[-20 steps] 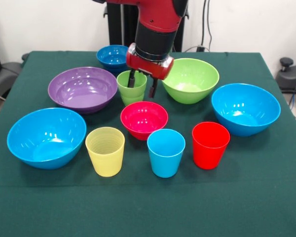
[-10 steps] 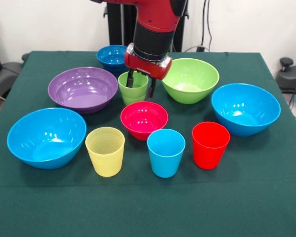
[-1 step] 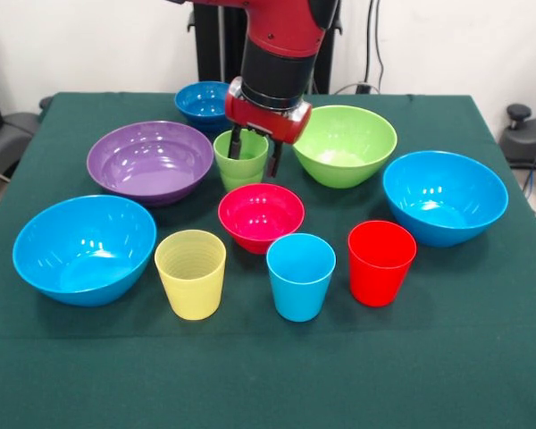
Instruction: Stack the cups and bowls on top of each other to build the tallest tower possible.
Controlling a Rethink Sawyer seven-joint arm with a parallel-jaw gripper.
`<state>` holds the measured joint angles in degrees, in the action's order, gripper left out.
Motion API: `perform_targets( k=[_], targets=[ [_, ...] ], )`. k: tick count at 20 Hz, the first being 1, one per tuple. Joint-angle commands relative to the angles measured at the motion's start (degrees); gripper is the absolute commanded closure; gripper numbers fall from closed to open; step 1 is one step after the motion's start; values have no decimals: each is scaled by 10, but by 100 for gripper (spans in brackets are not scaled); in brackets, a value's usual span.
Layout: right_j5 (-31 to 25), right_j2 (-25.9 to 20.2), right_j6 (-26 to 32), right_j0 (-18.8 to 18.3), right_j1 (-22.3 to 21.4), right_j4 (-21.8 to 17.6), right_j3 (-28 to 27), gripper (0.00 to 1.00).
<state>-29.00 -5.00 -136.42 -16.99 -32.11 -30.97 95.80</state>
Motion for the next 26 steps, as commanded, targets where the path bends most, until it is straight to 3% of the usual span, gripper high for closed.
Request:
perform_targets(
  k=[1,26],
  targets=[
    [5,-47,34,-4,-6,0,-16,0],
    [-10,-48,48,-5,-20,-5,-4,0]
  ],
)
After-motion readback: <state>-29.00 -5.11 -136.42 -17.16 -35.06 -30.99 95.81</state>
